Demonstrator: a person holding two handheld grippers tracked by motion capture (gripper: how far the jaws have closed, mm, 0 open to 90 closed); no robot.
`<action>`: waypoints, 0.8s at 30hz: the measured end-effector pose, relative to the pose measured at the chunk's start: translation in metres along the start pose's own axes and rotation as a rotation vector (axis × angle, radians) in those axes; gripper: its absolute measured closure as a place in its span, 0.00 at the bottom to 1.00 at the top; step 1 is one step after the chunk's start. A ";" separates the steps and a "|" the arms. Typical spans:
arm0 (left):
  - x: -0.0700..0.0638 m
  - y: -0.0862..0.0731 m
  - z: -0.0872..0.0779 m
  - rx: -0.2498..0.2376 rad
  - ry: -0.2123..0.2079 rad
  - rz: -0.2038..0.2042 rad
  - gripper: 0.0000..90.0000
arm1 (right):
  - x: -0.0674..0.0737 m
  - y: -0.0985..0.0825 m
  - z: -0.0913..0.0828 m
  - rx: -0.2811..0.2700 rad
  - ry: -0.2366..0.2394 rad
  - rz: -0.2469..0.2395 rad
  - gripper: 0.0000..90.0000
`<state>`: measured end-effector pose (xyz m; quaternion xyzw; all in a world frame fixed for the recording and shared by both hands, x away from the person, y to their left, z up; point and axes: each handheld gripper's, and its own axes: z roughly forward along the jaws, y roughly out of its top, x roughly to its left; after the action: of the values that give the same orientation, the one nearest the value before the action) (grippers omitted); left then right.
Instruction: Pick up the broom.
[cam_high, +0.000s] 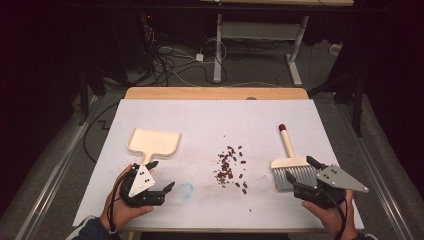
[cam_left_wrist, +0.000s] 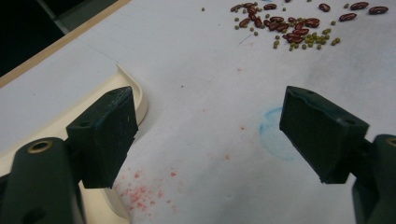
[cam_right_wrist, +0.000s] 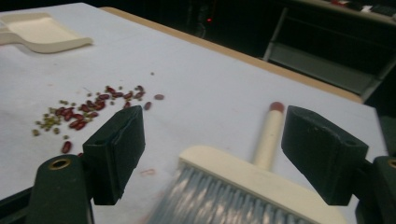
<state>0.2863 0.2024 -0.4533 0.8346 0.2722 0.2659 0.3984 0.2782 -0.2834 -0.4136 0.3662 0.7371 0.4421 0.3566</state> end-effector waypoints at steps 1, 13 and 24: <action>0.001 0.000 0.001 0.004 0.001 0.002 0.21 | -0.003 0.000 0.000 -0.001 -0.008 -0.012 0.23; 0.004 -0.003 0.007 0.019 -0.014 -0.009 0.21 | -0.028 0.017 0.024 0.075 0.006 0.034 0.24; 0.005 -0.002 0.013 0.028 -0.027 -0.003 0.21 | -0.075 0.048 0.119 0.452 0.005 0.211 0.36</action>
<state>0.2979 0.2001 -0.4613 0.8431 0.2718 0.2500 0.3909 0.4257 -0.2852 -0.3969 0.5104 0.7758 0.3020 0.2157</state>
